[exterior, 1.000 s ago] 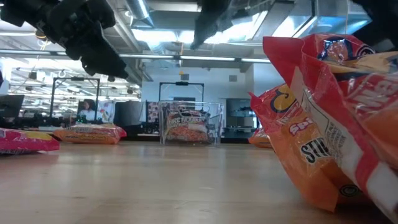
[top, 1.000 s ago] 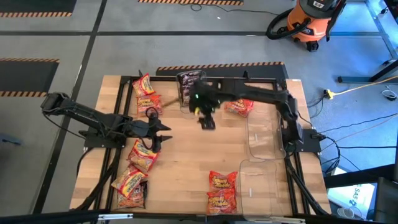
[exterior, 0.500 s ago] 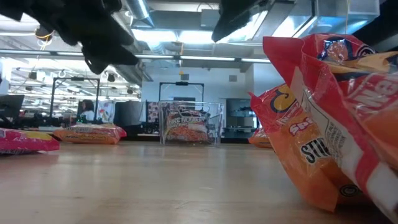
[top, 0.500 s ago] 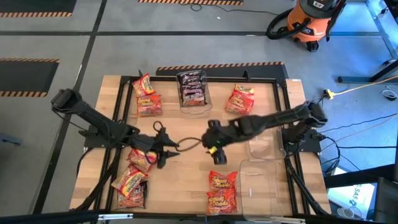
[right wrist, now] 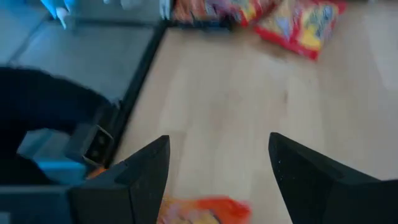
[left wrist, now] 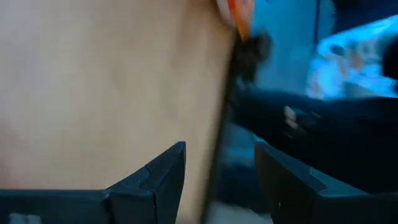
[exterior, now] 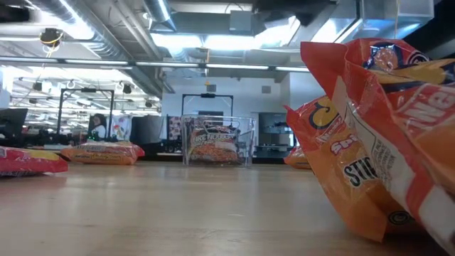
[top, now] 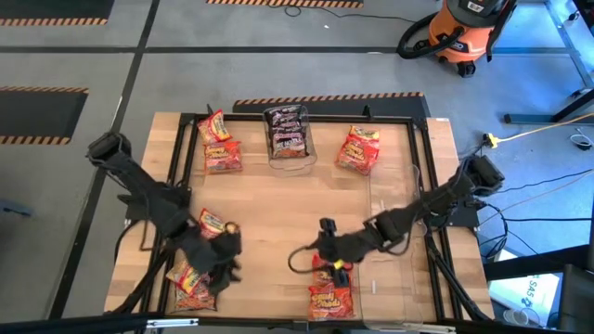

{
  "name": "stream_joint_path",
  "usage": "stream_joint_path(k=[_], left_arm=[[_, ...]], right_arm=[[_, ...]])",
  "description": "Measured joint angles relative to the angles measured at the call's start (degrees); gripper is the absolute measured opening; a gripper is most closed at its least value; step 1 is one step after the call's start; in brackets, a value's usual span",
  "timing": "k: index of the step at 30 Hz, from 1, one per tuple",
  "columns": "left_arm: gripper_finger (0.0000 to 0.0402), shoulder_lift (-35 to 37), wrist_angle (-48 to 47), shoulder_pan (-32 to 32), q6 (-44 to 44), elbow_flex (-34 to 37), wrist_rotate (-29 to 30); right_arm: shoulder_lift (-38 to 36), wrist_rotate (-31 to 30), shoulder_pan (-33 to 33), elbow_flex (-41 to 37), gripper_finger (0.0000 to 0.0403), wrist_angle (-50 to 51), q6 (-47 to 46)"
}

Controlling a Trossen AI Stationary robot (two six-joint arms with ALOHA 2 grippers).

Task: Sort Maruchan noodles
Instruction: Put the black noodle pack into the top transparent bin

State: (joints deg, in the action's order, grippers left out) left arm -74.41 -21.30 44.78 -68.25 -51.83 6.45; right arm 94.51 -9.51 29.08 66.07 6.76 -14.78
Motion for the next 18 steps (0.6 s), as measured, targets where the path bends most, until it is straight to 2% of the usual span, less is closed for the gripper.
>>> stream_joint_path(k=[3, 9, 12, 18], left_arm=[[0.0185, 0.00, -0.23, 4.95, -12.79, -0.26, -2.81], [0.0185, -3.03, -2.31, 13.55, -33.78, -0.24, -3.42], [0.0185, -5.71, -2.66, 16.28, -38.84, -0.24, -3.28], [0.0185, -10.81, -8.98, 16.97, -40.66, -0.24, -3.09]], right_arm=[[0.23, -2.15, 1.59, -2.02, 0.0253, -4.58, -0.51], [0.27, -4.00, 2.18, -5.22, 0.0253, -9.57, -4.89], [0.27, -4.50, 2.16, -6.10, 0.0253, -10.60, -6.92], [0.27, -6.41, 2.16, -6.85, 0.0253, -10.57, -8.70]])
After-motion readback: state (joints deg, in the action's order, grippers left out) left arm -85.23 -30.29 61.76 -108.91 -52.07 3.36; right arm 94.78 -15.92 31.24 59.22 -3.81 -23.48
